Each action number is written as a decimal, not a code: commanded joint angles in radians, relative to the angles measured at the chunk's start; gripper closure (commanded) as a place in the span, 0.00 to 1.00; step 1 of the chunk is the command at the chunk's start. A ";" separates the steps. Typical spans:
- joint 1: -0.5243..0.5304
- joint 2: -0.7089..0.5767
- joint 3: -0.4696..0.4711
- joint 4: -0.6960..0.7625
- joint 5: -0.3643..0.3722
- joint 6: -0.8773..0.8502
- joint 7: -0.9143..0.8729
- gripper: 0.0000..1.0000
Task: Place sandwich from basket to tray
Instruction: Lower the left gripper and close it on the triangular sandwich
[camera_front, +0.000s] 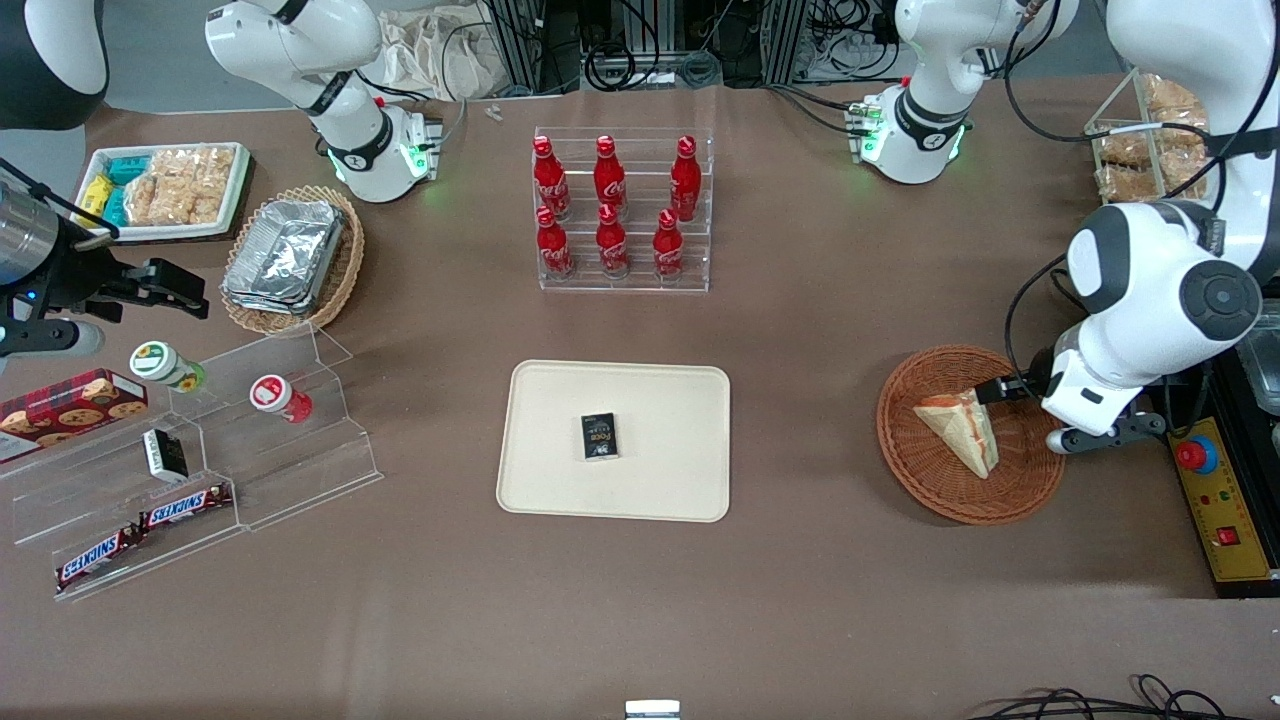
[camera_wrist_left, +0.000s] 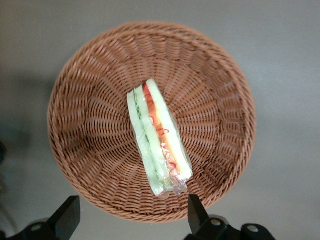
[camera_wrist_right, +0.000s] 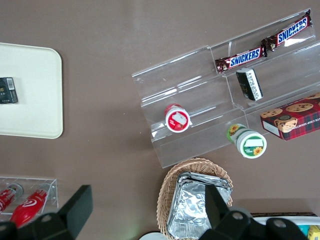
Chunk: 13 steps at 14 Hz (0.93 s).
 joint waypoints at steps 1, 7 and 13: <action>0.005 0.053 -0.006 -0.005 -0.043 0.073 -0.112 0.05; 0.005 0.121 -0.006 0.007 -0.093 0.175 -0.271 0.07; 0.005 0.144 -0.006 -0.056 -0.094 0.257 -0.274 0.13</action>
